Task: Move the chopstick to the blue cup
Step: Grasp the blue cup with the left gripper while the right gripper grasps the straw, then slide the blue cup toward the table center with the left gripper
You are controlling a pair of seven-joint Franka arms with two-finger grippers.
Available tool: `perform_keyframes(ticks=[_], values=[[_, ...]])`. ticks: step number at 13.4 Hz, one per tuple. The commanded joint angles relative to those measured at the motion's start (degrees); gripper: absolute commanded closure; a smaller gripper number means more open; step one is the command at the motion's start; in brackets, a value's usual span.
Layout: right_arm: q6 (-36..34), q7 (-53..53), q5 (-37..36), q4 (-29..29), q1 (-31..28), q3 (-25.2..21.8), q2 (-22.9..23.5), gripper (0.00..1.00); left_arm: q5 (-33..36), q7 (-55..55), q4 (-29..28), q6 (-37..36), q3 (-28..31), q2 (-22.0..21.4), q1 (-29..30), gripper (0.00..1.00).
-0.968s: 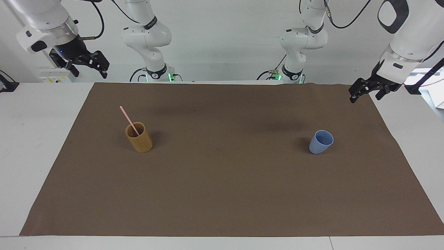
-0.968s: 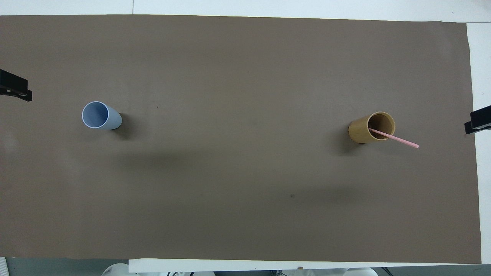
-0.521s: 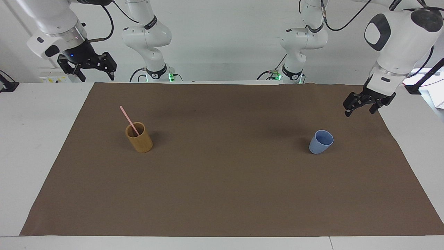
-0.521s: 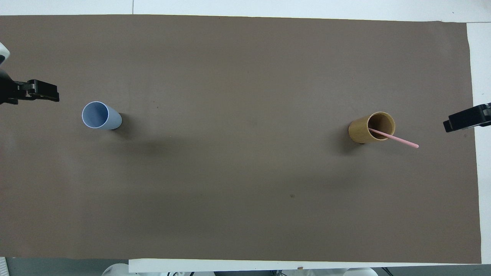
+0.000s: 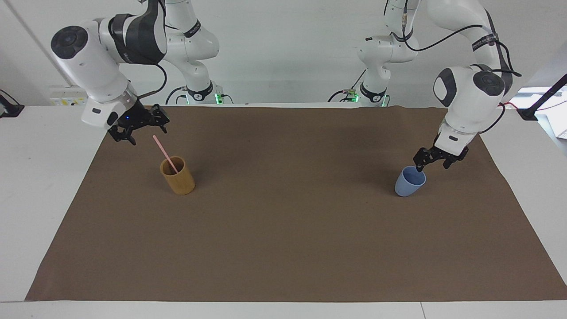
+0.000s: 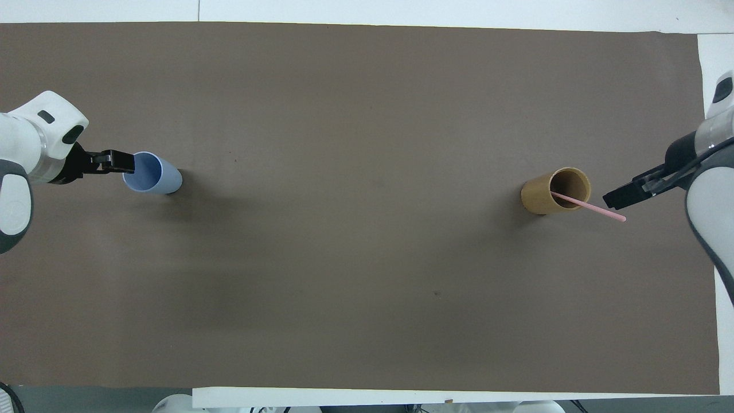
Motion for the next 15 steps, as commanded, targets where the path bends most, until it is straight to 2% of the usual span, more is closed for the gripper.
perform_keyframes(ticks=[1, 2, 3, 6, 8, 9, 12, 13, 15], values=[[6.6, -1.2, 0.8, -10.2, -0.5, -0.1, -2.6, 0.03, 0.4, -3.6, -1.4, 2.5, 0.0, 1.2, -0.3, 0.41], [8.4, -1.5, 0.8, -12.3, -0.5, -0.1, -2.8, 0.06, 0.4, -5.7, -1.3, 3.0, 0.0, 2.0, -0.5, 0.79], [8.4, -1.6, 0.8, -12.6, -0.5, -0.1, -2.8, 0.08, 0.4, -5.7, -1.3, 4.1, 0.0, 2.4, -0.6, 0.99], [8.4, -1.7, 0.8, -12.8, -0.5, -0.1, -2.8, 0.20, 0.4, -6.4, -0.9, 4.5, -0.1, 2.6, -1.3, 1.00], [7.8, -1.8, 0.7, -12.3, -0.4, -0.1, -2.6, 0.28, 0.3, -12.3, -0.1, 5.8, -0.3, 3.3, -5.2, 1.00], [6.4, -1.9, 0.8, -12.0, -0.6, -0.1, -2.6, 0.29, 0.0, -17.7, 1.0, 6.7, -0.3, 3.6, -9.0, 1.00], [5.5, -2.4, 0.6, -10.6, -0.6, -0.1, -2.2, 0.31, -0.1, -34.6, 7.6, 6.6, -0.1, 10.6, -22.6, 1.00], [4.9, -2.4, 0.4, -9.9, -0.6, -0.1, -1.9, 0.32, -0.1, -38.1, 9.1, 6.4, -0.2, 12.1, -25.5, 1.00], [4.7, -2.4, 0.2, -9.9, -0.6, -0.2, -1.9, 0.41, -0.2, -42.1, 10.1, 5.9, -0.5, 13.7, -30.9, 1.00]])
